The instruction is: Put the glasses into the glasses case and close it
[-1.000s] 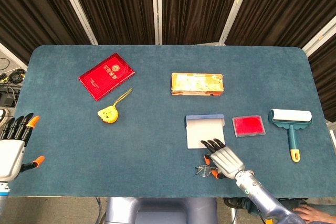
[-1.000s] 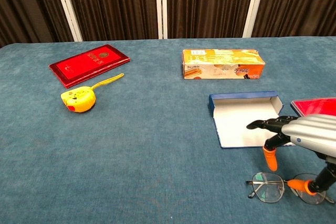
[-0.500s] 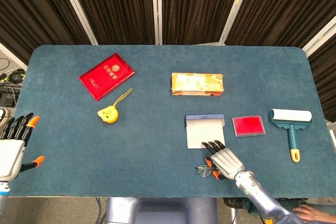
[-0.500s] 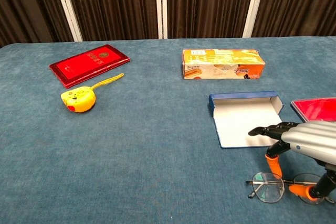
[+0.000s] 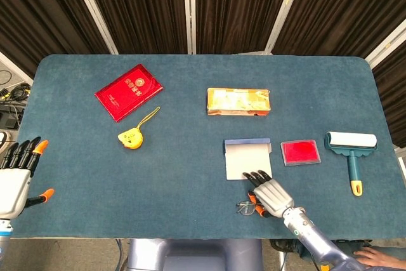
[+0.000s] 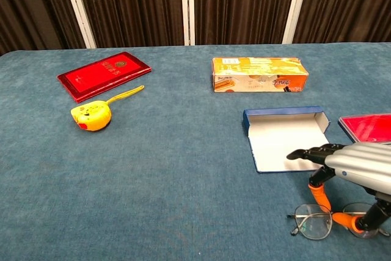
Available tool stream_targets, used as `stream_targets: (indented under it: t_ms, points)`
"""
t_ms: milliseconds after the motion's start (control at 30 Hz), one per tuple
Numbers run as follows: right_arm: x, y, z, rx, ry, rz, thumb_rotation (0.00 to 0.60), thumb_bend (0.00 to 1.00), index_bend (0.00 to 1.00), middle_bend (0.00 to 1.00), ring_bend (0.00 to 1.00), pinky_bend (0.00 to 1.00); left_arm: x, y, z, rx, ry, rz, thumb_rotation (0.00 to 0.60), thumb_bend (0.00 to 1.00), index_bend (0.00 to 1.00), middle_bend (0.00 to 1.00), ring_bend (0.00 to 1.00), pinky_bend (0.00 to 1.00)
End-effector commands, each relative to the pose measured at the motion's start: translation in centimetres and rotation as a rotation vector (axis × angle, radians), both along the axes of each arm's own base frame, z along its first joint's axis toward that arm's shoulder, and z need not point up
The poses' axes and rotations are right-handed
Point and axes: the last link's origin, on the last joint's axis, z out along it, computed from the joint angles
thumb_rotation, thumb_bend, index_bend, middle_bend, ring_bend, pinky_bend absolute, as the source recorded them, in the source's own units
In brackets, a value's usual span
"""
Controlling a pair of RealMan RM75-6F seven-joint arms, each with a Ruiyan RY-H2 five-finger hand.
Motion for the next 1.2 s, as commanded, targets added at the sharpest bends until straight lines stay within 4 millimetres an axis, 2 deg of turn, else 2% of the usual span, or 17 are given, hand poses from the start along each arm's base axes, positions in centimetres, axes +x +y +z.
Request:
stream_targets:
  t_ms: [33, 400, 567, 700, 900, 1200]
  points:
    - [0.0, 0.0, 0.0, -0.001, -0.001, 0.001, 0.600, 0.35, 0.59, 0.00, 0.00, 0.00, 0.0, 0.0, 0.0, 0.001, 0.000, 0.000, 0.600, 0.00, 0.00, 0.00, 0.00, 0.00]
    - [0.9, -1.0, 0.9, -0.041, -0.041, 0.009, 0.600, 0.37, 0.61, 0.00, 0.00, 0.00, 0.0, 0.0, 0.1, 0.002, -0.006, 0.001, 0.600, 0.00, 0.00, 0.00, 0.00, 0.00]
    - [2.2, -3.5, 2.1, -0.105, -0.055, 0.020, 0.600, 0.37, 0.61, 0.00, 0.00, 0.00, 0.0, 0.1, 0.2, 0.006, -0.008, 0.002, 0.600, 0.00, 0.00, 0.00, 0.00, 0.00]
    - [3.1, -6.3, 2.7, -0.165, -0.034, 0.026, 0.600, 0.37, 0.61, 0.00, 0.00, 0.00, -0.1, 0.3, 0.3, 0.009, -0.010, 0.004, 0.600, 0.00, 0.00, 0.00, 0.00, 0.00]
    - [3.6, -9.2, 2.4, -0.224, 0.001, 0.010, 0.600, 0.37, 0.62, 0.00, 0.00, 0.00, -0.2, 0.6, 0.4, 0.016, -0.012, 0.016, 0.600, 0.00, 0.00, 0.00, 0.00, 0.00]
    - [4.7, -11.0, 0.3, -0.215, 0.019, -0.014, 0.600, 0.37, 0.62, 0.00, 0.00, 0.00, -1.1, 1.3, 0.9, 0.032, -0.018, 0.052, 0.600, 0.00, 0.00, 0.00, 0.00, 0.00]
